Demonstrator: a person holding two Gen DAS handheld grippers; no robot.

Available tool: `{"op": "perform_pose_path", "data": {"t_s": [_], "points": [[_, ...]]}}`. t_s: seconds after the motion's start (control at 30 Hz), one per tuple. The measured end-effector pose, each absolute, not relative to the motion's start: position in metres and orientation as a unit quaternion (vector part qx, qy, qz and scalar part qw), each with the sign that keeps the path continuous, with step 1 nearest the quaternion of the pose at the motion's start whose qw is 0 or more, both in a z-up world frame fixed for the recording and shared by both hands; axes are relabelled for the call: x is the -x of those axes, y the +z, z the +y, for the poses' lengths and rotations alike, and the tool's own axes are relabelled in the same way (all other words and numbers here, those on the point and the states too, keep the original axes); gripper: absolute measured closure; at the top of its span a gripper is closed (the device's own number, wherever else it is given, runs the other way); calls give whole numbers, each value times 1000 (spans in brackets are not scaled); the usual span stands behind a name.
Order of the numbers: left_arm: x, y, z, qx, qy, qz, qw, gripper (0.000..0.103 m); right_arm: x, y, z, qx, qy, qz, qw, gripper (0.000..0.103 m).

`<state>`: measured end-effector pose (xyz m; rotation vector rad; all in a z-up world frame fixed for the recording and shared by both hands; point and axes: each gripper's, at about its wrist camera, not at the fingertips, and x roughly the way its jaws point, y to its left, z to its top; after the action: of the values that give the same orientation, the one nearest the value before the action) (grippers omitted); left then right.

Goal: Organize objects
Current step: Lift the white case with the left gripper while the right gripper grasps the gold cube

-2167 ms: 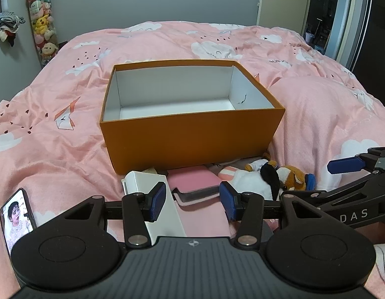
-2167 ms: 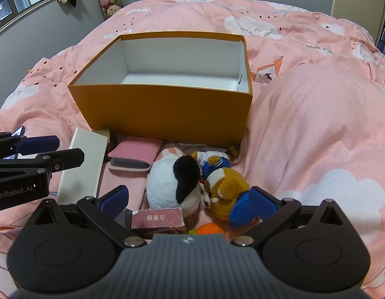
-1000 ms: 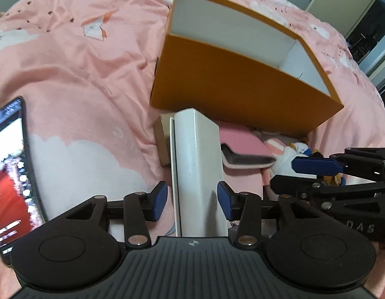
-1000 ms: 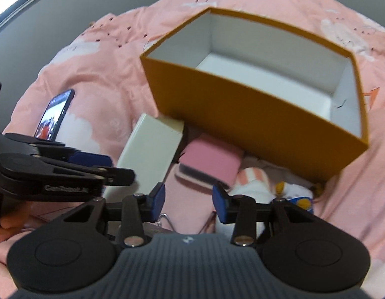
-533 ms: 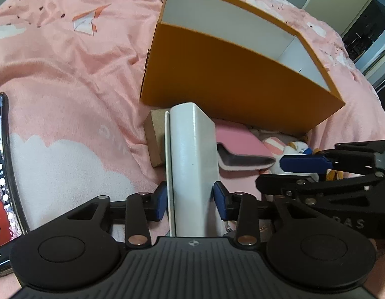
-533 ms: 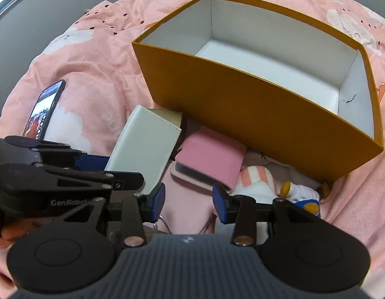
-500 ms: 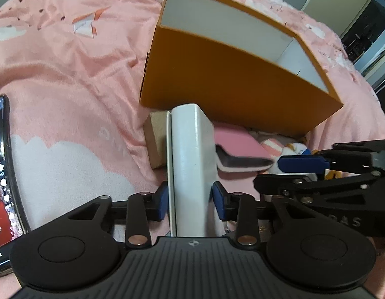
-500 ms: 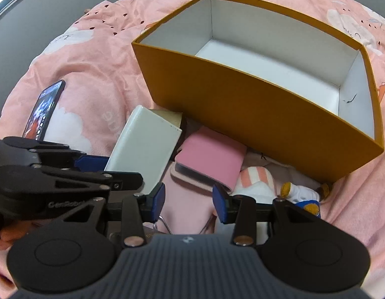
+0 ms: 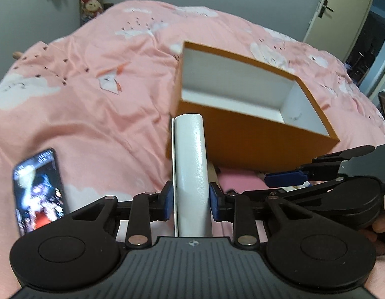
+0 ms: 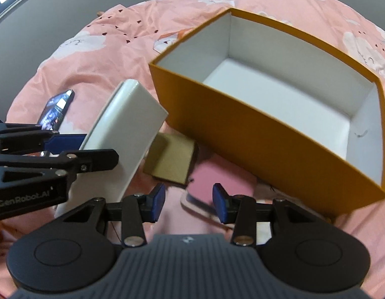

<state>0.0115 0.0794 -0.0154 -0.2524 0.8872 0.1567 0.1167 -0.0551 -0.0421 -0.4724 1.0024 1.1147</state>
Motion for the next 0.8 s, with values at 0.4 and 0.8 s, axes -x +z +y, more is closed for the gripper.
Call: {"op": "perform_pose_path", "data": {"t_s": [0.4,0.8], "points": [[-13,-20,116,159,112,429,882,69,-115,-58,-5,207,530,480,668,51],[-21,-28,118,176,112,426,880,70,-124,-94,24,222,505,509,661,37]]}}
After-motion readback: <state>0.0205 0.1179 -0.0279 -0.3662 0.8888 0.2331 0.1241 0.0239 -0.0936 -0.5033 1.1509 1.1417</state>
